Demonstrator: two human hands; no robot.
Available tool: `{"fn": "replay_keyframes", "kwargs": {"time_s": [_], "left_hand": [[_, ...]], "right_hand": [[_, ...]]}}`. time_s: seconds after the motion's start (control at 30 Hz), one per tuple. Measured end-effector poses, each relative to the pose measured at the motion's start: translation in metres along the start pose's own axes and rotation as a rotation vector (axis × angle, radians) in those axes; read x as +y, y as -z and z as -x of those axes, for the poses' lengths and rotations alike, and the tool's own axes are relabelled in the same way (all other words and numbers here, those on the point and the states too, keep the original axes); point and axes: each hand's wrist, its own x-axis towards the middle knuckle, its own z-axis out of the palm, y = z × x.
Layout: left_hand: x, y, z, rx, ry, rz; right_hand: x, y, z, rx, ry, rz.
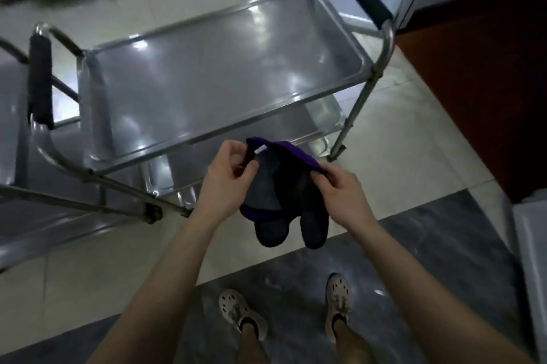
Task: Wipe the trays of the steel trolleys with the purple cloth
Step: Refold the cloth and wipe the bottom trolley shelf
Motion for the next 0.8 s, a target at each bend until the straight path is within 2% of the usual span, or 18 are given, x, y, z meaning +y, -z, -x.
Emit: {"fn": "replay_keyframes", "kwargs": {"time_s": [0.17, 0.27, 0.37, 0.47, 0.53, 0.6, 0.73, 0.8], "left_hand": [[0.069, -0.067, -0.012, -0.119, -0.203, -0.09], [0.106, -0.121, -0.025, -0.078, -0.372, -0.228], [0.142, -0.174, -0.042, -0.019, -0.536, -0.4], [0.17, -0.218, -0.065, 0.055, -0.52, -0.517], [0.191, -0.247, -0.084, 0.05, -0.506, -0.515], [0.214, -0.276, -0.105, -0.027, -0.451, -0.435], [0.248, -0.337, -0.152, -0.166, -0.415, -0.37], [0.263, -0.366, -0.177, -0.213, -0.404, -0.324]], "right_hand": [[0.0, 0.141, -0.013, 0.151, 0.033, 0.026], [0.0, 0.215, -0.019, 0.208, 0.071, 0.114], [-0.001, 0.281, -0.027, 0.255, 0.112, 0.316], [0.002, 0.338, -0.043, 0.263, 0.077, 0.593], [0.004, 0.369, -0.061, 0.203, -0.014, 0.65], [0.006, 0.392, -0.081, 0.124, -0.106, 0.474], [0.008, 0.432, -0.128, 0.067, -0.286, -0.225], [0.005, 0.453, -0.159, 0.064, -0.288, -0.364]]}}
